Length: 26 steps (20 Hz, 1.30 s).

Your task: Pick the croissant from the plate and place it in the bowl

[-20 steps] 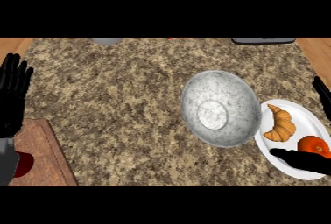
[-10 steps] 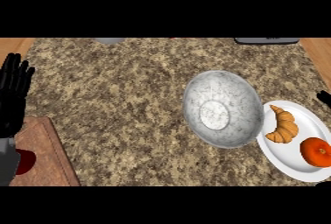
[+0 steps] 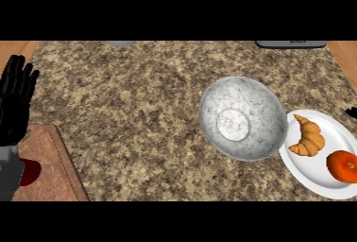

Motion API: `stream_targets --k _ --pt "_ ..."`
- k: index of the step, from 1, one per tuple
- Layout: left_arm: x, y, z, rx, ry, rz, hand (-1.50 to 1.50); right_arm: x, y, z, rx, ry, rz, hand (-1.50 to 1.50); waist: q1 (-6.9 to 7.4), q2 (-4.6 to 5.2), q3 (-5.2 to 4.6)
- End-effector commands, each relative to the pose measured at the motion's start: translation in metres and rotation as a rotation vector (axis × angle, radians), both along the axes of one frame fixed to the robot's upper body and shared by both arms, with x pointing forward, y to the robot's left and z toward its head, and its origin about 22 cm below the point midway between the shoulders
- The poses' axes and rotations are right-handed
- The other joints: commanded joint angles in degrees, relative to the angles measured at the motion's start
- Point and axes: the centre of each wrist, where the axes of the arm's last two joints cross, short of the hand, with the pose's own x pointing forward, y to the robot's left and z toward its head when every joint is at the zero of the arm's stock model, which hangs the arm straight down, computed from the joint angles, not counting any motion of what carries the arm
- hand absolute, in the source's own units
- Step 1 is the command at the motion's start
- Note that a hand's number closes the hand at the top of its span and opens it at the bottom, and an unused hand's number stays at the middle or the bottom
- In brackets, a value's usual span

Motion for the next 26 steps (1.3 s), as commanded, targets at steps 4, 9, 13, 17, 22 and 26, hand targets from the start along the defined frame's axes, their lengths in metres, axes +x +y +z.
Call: stream_targets --k 4,9,13,17,22,26 --pt "-0.003 -0.007 -0.007 0.007 0.003 -0.03 0.0 0.025 -0.002 -0.035 -0.007 0.054 -0.027 -1.5 1.29 0.24 0.04" --pt "-0.004 -0.014 -0.015 0.006 0.014 -0.007 0.0 0.036 0.002 -0.069 0.021 0.065 -0.036 -1.5 1.13 0.22 0.04" --pt "0.0 -0.003 0.006 -0.017 0.013 -0.01 0.0 0.031 -0.031 -0.084 0.012 0.077 -0.076 -1.5 0.62 0.08 0.05" --pt "0.007 0.002 0.001 -0.014 0.009 -0.008 0.0 0.047 -0.007 -0.09 0.0 0.074 -0.064 -1.5 0.61 0.1 0.03" --pt "-0.006 -0.008 -0.002 -0.004 0.003 -0.004 0.0 0.045 -0.043 -0.105 0.041 0.039 -0.035 -1.5 0.63 0.04 0.04" --pt "0.008 -0.005 0.011 0.008 0.017 -0.008 0.0 0.043 -0.038 -0.126 0.041 0.021 -0.013 -1.5 0.41 0.08 0.04"
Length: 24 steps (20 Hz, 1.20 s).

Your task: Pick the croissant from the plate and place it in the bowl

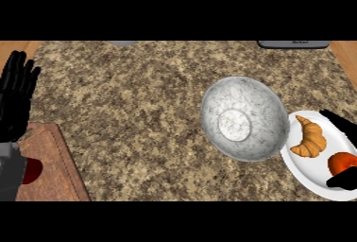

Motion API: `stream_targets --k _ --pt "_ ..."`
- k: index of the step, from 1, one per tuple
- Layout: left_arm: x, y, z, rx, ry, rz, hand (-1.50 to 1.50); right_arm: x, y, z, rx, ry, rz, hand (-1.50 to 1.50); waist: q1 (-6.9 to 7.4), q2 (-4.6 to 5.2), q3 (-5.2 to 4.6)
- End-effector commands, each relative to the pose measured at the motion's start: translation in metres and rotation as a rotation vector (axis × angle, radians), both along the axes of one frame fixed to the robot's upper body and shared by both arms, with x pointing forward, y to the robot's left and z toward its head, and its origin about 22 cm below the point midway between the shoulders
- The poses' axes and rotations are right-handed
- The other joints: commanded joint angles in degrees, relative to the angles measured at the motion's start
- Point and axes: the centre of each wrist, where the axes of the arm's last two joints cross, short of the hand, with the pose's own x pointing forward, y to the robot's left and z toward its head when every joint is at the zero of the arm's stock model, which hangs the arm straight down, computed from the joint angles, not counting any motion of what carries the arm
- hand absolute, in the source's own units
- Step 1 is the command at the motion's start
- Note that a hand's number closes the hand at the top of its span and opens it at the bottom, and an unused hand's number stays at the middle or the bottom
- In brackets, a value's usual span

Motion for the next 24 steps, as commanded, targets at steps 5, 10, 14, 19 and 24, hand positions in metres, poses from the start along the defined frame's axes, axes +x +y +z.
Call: stream_targets --k 5,10,14,19,24 --pt "0.01 -0.017 0.003 0.021 -0.007 0.021 0.0 0.017 -0.005 -0.011 -0.022 0.001 0.026 -1.5 -0.09 0.02 0.0" --pt "0.0 -0.011 -0.02 -0.005 0.008 0.009 0.0 0.007 0.0 -0.035 -0.033 0.045 0.022 -1.5 -0.1 0.01 -0.01" --pt "-0.01 0.003 -0.009 -0.009 -0.004 -0.001 0.0 0.016 0.003 -0.041 -0.022 0.046 0.02 -1.5 -0.01 -0.01 -0.01" --pt "-0.003 -0.001 -0.008 -0.001 -0.002 0.022 0.0 0.021 -0.006 -0.058 -0.018 0.075 -0.011 -1.5 0.02 0.01 0.0" --pt "0.0 -0.002 0.006 0.01 -0.003 -0.009 0.0 0.055 0.003 -0.058 -0.034 0.1 -0.049 -1.5 0.29 0.07 0.01"
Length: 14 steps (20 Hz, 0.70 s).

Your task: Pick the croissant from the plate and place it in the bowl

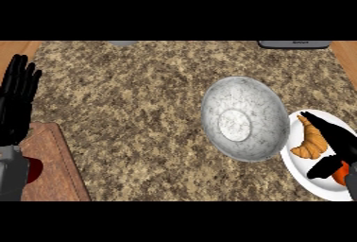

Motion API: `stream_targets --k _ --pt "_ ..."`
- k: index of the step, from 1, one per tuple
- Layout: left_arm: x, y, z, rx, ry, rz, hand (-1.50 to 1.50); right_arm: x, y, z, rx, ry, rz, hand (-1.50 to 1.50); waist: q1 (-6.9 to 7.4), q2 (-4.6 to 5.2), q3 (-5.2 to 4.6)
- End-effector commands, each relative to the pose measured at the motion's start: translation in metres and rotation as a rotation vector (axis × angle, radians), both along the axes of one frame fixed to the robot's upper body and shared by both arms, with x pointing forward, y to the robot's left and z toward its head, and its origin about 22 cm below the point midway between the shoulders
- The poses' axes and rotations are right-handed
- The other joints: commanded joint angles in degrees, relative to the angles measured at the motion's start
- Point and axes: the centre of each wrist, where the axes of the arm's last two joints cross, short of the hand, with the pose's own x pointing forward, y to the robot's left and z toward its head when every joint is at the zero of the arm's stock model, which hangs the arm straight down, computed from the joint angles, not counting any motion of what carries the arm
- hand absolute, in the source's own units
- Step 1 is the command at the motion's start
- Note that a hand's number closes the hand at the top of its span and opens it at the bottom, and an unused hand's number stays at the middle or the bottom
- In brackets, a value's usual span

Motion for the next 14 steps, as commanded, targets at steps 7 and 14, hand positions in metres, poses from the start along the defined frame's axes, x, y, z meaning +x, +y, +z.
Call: stream_targets --k 7,14 --pt "-0.015 0.005 -0.005 -0.003 0.01 -0.015 0.0 0.011 -0.021 -0.012 -0.023 -0.107 0.037 1.5 0.31 0.0 0.04" --pt "0.0 0.006 -0.012 -0.007 0.007 0.018 0.0 0.017 0.005 -0.013 -0.054 -0.153 0.061 1.5 -0.18 -0.02 -0.01"
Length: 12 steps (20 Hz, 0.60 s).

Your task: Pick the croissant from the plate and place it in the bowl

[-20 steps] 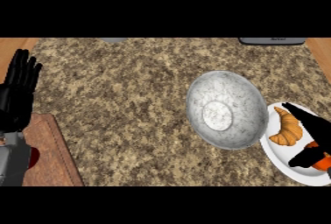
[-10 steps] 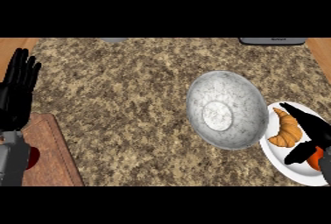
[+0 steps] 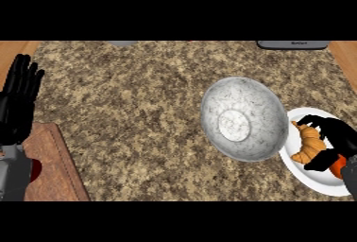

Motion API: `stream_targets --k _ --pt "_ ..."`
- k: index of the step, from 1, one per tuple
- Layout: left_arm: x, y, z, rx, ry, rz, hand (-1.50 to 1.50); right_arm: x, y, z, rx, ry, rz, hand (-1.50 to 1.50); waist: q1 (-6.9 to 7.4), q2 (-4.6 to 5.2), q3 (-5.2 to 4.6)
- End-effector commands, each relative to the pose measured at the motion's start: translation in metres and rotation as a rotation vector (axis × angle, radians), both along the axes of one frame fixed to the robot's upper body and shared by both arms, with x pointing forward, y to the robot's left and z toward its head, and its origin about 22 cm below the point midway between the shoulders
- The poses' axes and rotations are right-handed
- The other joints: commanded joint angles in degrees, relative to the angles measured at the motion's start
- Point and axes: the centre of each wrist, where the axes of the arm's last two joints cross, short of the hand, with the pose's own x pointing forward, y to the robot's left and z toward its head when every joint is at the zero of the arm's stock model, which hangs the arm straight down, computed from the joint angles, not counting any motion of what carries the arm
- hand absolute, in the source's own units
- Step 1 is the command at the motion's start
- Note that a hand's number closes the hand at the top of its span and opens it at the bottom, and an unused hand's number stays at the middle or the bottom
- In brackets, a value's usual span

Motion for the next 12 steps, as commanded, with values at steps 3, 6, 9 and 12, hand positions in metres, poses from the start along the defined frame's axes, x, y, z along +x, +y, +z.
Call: stream_targets --k 3,6,9,12 --pt "0.011 0.008 0.002 0.011 -0.014 0.014 0.0 -0.004 -0.004 0.018 -0.028 -0.067 0.015 1.5 -0.25 0.16 0.36" --pt "0.012 -0.004 0.009 -0.01 -0.033 -0.038 0.0 0.013 -0.08 0.068 -0.104 -0.037 0.223 1.5 2.45 1.28 0.68" --pt "0.015 -0.017 0.005 -0.015 -0.032 -0.067 0.0 0.019 -0.093 0.102 -0.199 -0.02 0.375 1.5 4.77 2.63 0.94" --pt "0.016 -0.012 0.013 -0.015 -0.042 -0.077 0.0 0.016 -0.12 0.13 -0.2 -0.058 0.43 1.5 5.69 2.45 1.02"
